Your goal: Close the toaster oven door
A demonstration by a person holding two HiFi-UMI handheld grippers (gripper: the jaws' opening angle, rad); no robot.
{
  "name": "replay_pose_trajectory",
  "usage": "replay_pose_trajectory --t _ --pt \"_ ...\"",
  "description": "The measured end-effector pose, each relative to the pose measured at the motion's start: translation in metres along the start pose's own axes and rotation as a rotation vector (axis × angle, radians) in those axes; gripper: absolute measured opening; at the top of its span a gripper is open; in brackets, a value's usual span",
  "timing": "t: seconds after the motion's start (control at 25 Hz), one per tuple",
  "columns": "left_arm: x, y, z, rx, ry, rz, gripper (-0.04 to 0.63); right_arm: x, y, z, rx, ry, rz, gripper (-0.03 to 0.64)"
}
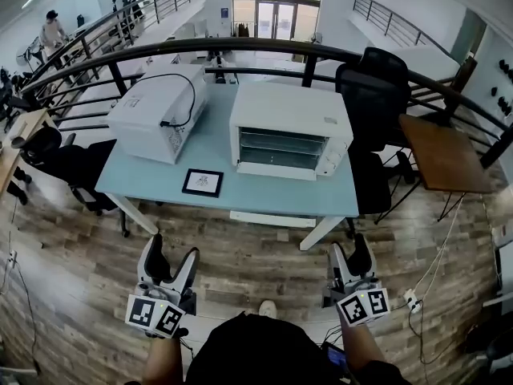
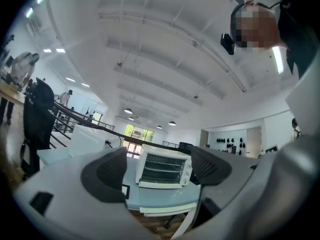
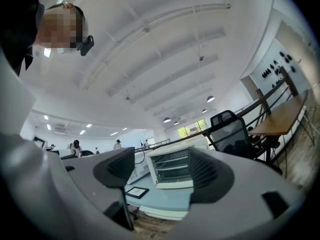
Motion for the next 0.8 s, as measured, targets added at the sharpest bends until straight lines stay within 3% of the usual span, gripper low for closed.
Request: replay_pose_trajectory --t 0.32,0.6,0.8 --pt "0.05 0.026 -0.028 0.011 -0.013 0.034 0.393 0.017 -0.003 -0.062 0.016 -0.017 0.042 0.324" --pt "0.075 0.051 -0.039 0.066 -0.018 0.088 0.393 0.026 0.008 -0.093 0.021 -0.029 0.086 0.313" --pt "0.093 0.08 -0.031 0.011 -0.023 0.152 0.393 0.042 0.029 -0.099 0.035 -0.04 0.137 0.308"
Point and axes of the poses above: the fingertips, and each gripper's own axes: x forward along the fingers, z to its left, y out of its underside, the point moved 6 cm from there along -x, backward along the fingers, and after that the axes turned 7 degrees about -y, right-handed, at the moved point
